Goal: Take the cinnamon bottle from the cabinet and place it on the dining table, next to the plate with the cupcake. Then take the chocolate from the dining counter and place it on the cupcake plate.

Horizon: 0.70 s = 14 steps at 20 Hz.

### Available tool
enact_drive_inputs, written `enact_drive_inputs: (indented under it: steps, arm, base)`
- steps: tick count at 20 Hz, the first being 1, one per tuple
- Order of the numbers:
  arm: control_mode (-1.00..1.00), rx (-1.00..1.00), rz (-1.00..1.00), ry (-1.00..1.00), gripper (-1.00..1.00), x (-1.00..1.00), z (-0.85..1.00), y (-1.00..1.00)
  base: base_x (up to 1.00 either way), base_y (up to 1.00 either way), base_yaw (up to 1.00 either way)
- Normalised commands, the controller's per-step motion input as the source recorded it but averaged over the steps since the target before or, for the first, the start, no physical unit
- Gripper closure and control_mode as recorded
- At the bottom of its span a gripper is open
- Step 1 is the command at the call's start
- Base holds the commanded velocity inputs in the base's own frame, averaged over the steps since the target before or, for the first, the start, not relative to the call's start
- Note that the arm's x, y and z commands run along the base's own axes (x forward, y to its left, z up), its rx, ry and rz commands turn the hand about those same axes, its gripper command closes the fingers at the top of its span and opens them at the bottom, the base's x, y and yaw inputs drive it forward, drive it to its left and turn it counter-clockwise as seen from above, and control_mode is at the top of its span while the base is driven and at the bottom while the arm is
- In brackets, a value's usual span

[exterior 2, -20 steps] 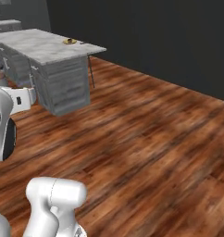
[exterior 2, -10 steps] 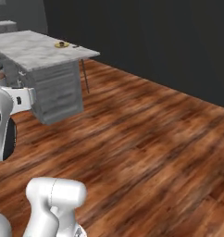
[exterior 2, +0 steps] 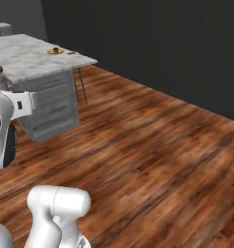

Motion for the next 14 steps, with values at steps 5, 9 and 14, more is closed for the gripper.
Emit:
enact_drive_inputs:
  steps: [5, 9, 14]
  arm:
    - [1.00, 0.00, 0.00, 0.00, 1.00, 0.00, 0.00, 0.00]
    - [1.00, 0.00, 0.00, 0.00, 1.00, 0.00, 0.00, 0.00]
    - [1.00, 0.00, 0.00, 0.00, 1.00, 0.00, 0.00, 0.00]
  base:
    - [0.94, 0.00, 0.00]
    - [0.94, 0.02, 0.00]
    - [0.94, 0.02, 0.00]
